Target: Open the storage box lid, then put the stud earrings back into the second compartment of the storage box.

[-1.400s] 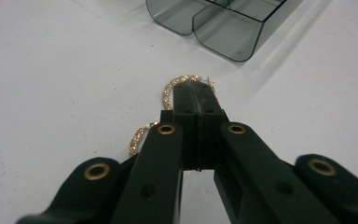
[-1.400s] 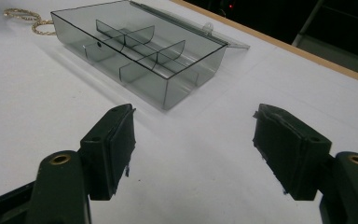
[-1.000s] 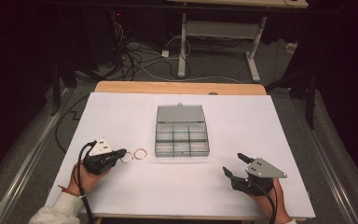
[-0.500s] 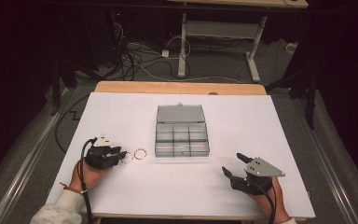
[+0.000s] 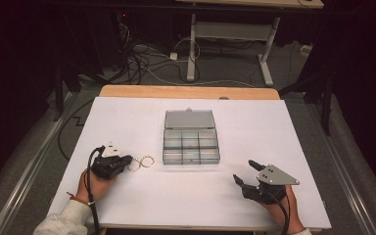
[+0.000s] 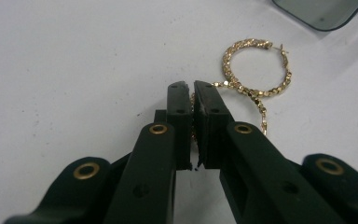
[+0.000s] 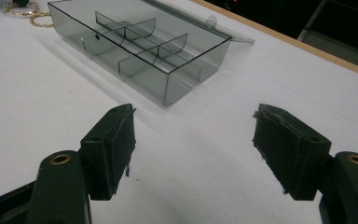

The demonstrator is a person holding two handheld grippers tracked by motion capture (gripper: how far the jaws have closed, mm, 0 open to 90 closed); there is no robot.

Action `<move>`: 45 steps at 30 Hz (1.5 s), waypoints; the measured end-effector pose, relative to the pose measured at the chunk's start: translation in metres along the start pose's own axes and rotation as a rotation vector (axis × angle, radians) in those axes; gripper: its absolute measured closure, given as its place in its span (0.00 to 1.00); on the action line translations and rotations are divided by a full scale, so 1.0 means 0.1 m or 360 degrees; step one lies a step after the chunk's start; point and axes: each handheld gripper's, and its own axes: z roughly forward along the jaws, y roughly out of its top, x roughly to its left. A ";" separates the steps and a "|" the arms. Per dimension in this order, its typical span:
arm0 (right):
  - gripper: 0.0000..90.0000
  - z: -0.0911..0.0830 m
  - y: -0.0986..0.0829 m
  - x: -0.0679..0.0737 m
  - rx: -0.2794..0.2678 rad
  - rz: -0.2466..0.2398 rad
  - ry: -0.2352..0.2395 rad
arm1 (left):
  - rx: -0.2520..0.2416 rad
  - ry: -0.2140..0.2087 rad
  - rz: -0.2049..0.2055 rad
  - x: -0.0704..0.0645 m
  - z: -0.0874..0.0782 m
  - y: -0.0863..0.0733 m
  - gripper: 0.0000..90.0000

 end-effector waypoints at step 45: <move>0.33 -0.01 0.00 0.00 -0.0028 0.0008 -0.0015 | -0.0279 -0.0223 0.0070 -0.58 0.11 0.51 0.93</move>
